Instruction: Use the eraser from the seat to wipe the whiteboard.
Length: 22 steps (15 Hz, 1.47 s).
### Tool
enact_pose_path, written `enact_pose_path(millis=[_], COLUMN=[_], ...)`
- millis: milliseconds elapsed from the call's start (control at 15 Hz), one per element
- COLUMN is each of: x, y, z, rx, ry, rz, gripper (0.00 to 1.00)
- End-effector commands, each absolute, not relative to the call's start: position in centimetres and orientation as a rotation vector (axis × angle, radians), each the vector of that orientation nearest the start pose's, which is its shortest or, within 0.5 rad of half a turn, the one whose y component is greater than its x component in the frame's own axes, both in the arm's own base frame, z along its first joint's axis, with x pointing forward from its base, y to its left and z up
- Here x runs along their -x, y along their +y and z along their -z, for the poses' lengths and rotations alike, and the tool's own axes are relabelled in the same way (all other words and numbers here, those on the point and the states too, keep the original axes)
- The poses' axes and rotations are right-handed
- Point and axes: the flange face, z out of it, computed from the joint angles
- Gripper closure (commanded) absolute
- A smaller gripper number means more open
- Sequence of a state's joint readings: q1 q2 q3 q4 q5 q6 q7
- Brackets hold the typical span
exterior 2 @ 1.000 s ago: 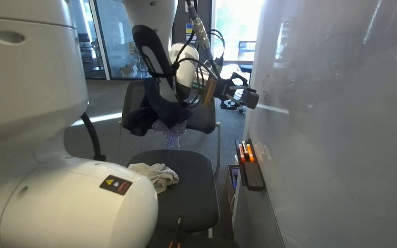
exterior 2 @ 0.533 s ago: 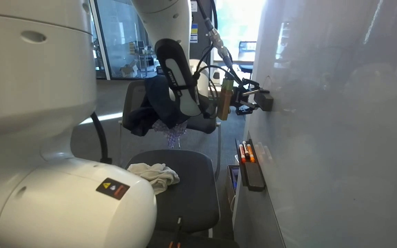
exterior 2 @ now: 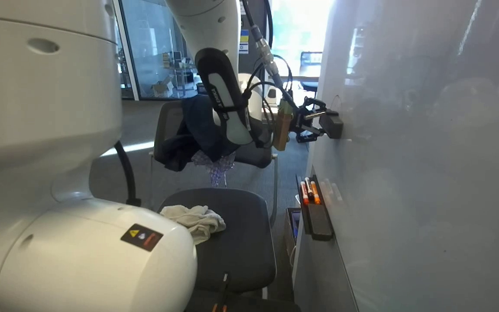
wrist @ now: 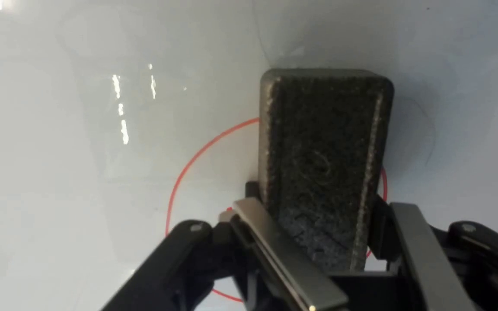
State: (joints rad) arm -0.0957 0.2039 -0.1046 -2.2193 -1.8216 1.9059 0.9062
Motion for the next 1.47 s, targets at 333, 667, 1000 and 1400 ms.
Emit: enact_pose_path(millis=[333, 667, 1000, 1400], x=[-53.6, -57.3, -60.5, -61.3], y=[-20.5, -18.7, -17.7, -18.5], z=[-41.9, -44.4, -39.6, -31.2], rx=[-1.641, -1.65, -1.738, -1.722], ry=[-0.105, -0.142, -0.115, -0.039], rz=[-0.152, -0.131, -0.084, 0.03], gripper=[0.69, 0.69, 0.69, 0.69])
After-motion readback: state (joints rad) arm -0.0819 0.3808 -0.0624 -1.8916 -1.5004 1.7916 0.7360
